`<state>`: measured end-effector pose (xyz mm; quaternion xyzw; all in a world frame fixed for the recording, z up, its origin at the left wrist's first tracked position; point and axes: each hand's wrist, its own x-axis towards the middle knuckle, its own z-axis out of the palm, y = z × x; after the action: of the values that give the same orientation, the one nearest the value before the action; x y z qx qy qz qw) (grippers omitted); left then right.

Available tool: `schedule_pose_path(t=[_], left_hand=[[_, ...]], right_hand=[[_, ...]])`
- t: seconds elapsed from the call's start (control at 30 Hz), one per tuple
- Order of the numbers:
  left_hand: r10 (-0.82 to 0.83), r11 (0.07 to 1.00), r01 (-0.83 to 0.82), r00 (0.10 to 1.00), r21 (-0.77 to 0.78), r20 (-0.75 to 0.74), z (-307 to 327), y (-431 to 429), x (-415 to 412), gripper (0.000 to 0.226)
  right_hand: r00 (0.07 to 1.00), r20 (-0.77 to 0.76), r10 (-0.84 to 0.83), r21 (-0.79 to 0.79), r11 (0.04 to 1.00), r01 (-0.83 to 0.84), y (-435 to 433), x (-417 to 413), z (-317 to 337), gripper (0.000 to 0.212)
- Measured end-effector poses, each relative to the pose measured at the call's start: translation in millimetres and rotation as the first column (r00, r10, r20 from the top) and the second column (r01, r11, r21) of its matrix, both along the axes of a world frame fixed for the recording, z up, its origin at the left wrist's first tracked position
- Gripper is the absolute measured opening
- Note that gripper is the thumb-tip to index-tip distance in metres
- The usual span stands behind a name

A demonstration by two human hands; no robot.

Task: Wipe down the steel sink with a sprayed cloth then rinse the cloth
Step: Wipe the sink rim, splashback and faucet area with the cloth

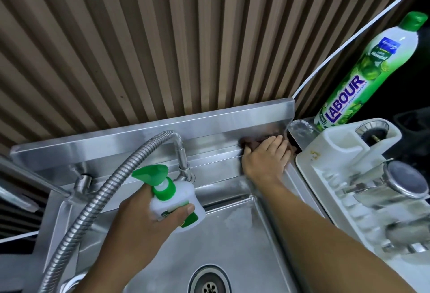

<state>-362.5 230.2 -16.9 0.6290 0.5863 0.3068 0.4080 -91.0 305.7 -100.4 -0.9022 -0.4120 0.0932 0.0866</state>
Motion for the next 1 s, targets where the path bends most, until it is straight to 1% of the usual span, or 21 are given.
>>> schedule_pose_path(t=[0.07, 0.1, 0.2, 0.23, 0.3, 0.33, 0.37, 0.4, 0.43, 0.47, 0.5, 0.53, 0.57, 0.6, 0.67, 0.73, 0.77, 0.83, 0.9, 0.93, 1.0], left_hand=[[0.002, 1.000, -0.002, 1.000, 0.007, -0.004, 1, 1, 2, 0.042], [0.002, 1.000, -0.002, 1.000, 0.009, -0.007, 3, 0, 3, 0.045], [0.006, 1.000, -0.006, 1.000, 0.010, -0.022, 3, 2, 1, 0.039], [0.006, 1.000, -0.006, 1.000, 0.009, -0.031, 3, 2, 1, 0.038], [0.007, 1.000, -0.006, 0.999, 0.009, -0.046, 4, 1, 1, 0.035], [0.006, 1.000, -0.006, 0.999, 0.006, -0.045, 5, 1, 1, 0.035], [0.005, 1.000, -0.005, 0.999, 0.005, -0.041, 6, 1, 2, 0.036], [0.003, 1.000, -0.003, 0.999, 0.004, -0.036, 6, 1, 2, 0.037], [0.000, 1.000, 0.000, 0.999, -0.001, -0.035, 6, 1, 2, 0.037], [-0.005, 1.000, 0.005, 0.999, -0.006, -0.034, 6, 1, 1, 0.035], [-0.008, 1.000, 0.008, 0.999, -0.009, -0.035, 5, 1, 1, 0.034], [-0.006, 1.000, 0.006, 0.999, -0.009, -0.039, 4, 1, 0, 0.033], [-0.005, 1.000, 0.004, 0.999, -0.009, -0.043, 4, 1, 0, 0.033], [-0.007, 1.000, 0.007, 0.999, -0.011, -0.041, 3, 1, 0, 0.034], [-0.014, 1.000, 0.013, 0.999, -0.012, -0.037, 4, 0, 2, 0.040], [-0.008, 1.000, 0.008, 0.999, -0.009, -0.032, 4, 0, 2, 0.036], [-0.010, 1.000, 0.010, 0.999, -0.008, -0.032, 5, 0, 2, 0.035], [-0.016, 1.000, 0.016, 0.999, -0.005, -0.029, 6, -1, 3, 0.036], [-0.027, 1.000, 0.027, 0.999, -0.004, -0.035, 6, -2, 4, 0.035], [-0.034, 0.999, 0.034, 0.999, -0.002, -0.038, 6, -2, 5, 0.035], [-0.043, 0.999, 0.043, 0.998, 0.002, -0.043, 7, -4, 6, 0.035]], right_hand=[[0.987, 0.046, 0.154, 0.079, 0.984, -0.157, -12, -38, -9, 0.086], [0.969, 0.067, 0.239, 0.089, 0.966, -0.245, -18, -56, -14, 0.088], [0.899, 0.126, 0.419, 0.107, 0.895, -0.432, -25, -95, -23, 0.088], [0.855, 0.143, 0.498, 0.138, 0.846, -0.515, -28, -100, -26, 0.084], [0.709, 0.114, 0.696, 0.209, 0.680, -0.702, -39, -97, -32, 0.075], [0.634, 0.092, 0.768, 0.243, 0.600, -0.762, -46, -88, -31, 0.073], [0.582, 0.098, 0.808, 0.252, 0.545, -0.799, -50, -75, -30, 0.073], [0.553, 0.114, 0.825, 0.227, 0.520, -0.823, -53, -61, -27, 0.075], [0.569, 0.130, 0.812, 0.208, 0.538, -0.816, -55, -45, -24, 0.077], [0.637, 0.136, 0.758, 0.208, 0.607, -0.767, -56, -27, -22, 0.076], [0.732, 0.148, 0.665, 0.197, 0.706, -0.680, -56, -9, -23, 0.073], [0.826, 0.197, 0.529, 0.161, 0.813, -0.559, -54, 5, -23, 0.070], [0.889, 0.249, 0.385, 0.129, 0.896, -0.425, -49, 15, -23, 0.073], [0.931, 0.253, 0.265, 0.112, 0.947, -0.300, -42, 18, -23, 0.079], [0.988, 0.121, 0.099, 0.062, 0.992, -0.107, -21, 6, -20, 0.087], [0.999, 0.018, 0.049, 0.054, 0.997, -0.050, -4, -21, -17, 0.086], [0.998, 0.012, 0.064, 0.084, 0.994, -0.064, -1, -34, -16, 0.086], [0.989, 0.064, 0.135, 0.157, 0.977, -0.143, -7, -58, -20, 0.086], [0.946, 0.127, 0.298, 0.159, 0.935, -0.316, -22, -76, -26, 0.083], [0.896, 0.153, 0.418, 0.158, 0.884, -0.440, -29, -80, -29, 0.081], [0.742, 0.156, 0.652, 0.225, 0.708, -0.669, -40, -81, -32, 0.074]])
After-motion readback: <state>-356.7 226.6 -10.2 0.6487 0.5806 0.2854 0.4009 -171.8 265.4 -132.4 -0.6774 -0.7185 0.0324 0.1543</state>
